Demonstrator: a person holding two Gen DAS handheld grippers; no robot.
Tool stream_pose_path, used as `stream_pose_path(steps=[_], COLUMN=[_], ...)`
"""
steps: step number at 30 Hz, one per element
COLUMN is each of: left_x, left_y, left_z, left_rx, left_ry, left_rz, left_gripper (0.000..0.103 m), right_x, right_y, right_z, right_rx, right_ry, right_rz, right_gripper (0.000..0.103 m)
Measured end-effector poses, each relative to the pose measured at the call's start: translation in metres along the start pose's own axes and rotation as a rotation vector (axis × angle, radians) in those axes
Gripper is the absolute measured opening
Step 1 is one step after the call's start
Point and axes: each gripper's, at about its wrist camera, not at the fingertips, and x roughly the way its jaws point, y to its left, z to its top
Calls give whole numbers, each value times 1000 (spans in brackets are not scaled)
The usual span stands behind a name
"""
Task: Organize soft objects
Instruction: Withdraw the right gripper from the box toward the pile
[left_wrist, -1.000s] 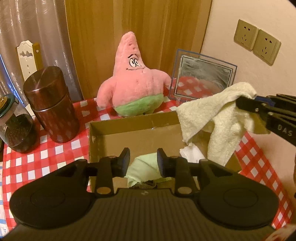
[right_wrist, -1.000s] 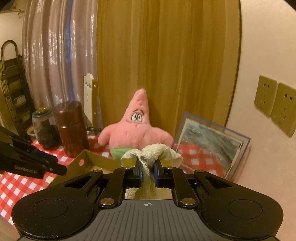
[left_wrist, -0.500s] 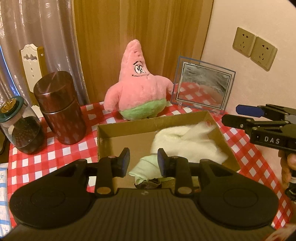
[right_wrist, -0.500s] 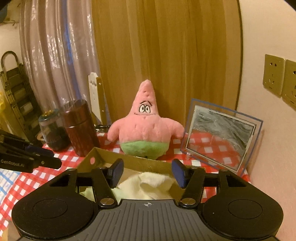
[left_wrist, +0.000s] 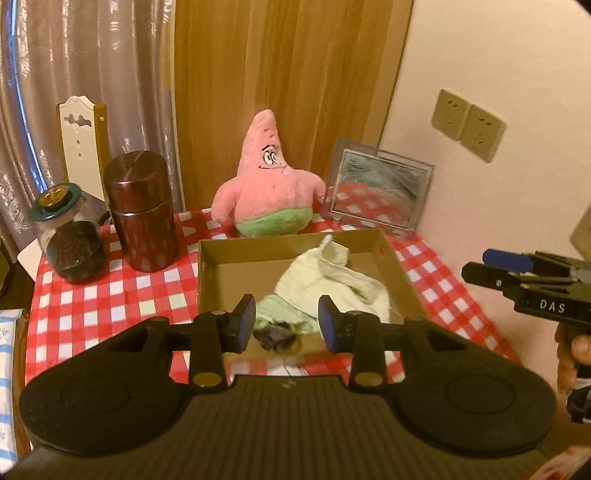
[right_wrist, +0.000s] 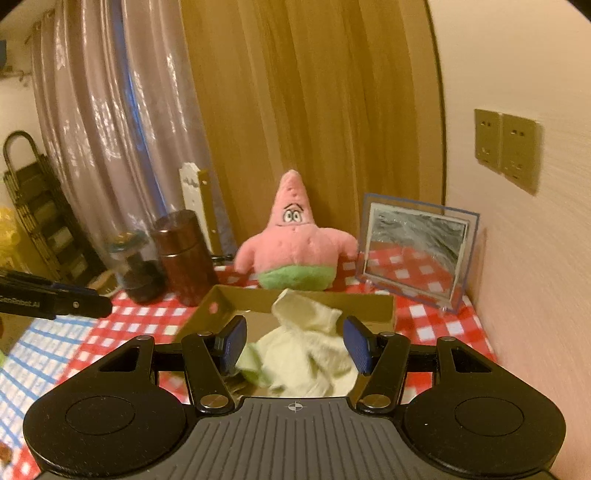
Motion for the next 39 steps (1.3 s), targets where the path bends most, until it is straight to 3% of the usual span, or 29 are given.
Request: stream_pose_path(steps=[7,16,27,39], left_x=[-66,-120,-152,-146], left_y=[-21,-33,-25,-22], left_z=[-45,-109,-182,-219], left_rx=[-23,-84,-233,-238], left_ry=[-63,-99,-99,-29], left_rz=[5,41,92,108], left_gripper=[43,49,52,52], right_x=[-73,-127,-150,-143], right_y=[27,47,62,75], right_z=[-31,-73,-135,-175], right_rx=[28,27,37,30], right_ry=[-39,-32,57,161], right_rz=[31,19,17,33], right_gripper=[60,62,62,62])
